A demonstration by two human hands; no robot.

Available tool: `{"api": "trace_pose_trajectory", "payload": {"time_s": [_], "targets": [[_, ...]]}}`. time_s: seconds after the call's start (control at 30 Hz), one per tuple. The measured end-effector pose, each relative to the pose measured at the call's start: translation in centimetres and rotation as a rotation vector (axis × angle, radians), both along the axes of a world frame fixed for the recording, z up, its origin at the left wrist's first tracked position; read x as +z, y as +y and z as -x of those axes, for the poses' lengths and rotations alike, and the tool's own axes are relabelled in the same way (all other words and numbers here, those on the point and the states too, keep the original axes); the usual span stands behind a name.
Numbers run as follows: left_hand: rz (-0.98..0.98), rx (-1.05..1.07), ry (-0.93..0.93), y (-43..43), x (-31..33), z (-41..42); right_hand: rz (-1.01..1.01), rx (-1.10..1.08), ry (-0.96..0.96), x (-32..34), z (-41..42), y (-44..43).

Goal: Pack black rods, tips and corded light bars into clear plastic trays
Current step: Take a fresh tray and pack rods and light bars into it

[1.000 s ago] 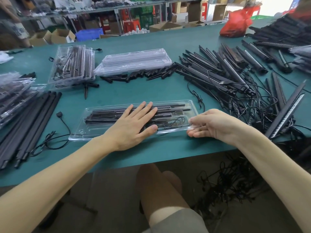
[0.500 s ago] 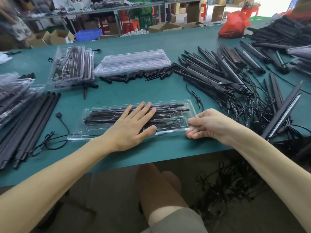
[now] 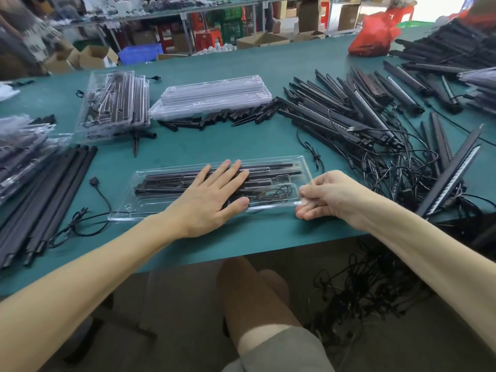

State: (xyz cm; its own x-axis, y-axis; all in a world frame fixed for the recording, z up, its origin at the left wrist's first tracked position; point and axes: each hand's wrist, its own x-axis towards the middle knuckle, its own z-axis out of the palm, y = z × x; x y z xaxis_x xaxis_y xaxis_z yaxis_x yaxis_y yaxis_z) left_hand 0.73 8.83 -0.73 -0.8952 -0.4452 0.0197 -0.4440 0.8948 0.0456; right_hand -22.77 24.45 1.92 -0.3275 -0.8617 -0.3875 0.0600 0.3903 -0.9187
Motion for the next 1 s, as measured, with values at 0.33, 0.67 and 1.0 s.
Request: {"api": "trace_pose_trajectory", "payload": {"time_s": [0.33,0.67,1.0], "targets": [[-0.062,0.005,0.007,-0.8,0.4,0.3,-0.023,-0.025,0.023,0.1,-0.1,-0.1],[-0.09,0.006,-0.042,-0.8,1.2,0.4,-0.037,-0.042,-0.015,0.4,0.1,-0.1],[-0.112,0.011,-0.027,-1.0,1.4,0.5,-0.009,-0.087,-0.043,0.2,-0.3,-0.2]]}}
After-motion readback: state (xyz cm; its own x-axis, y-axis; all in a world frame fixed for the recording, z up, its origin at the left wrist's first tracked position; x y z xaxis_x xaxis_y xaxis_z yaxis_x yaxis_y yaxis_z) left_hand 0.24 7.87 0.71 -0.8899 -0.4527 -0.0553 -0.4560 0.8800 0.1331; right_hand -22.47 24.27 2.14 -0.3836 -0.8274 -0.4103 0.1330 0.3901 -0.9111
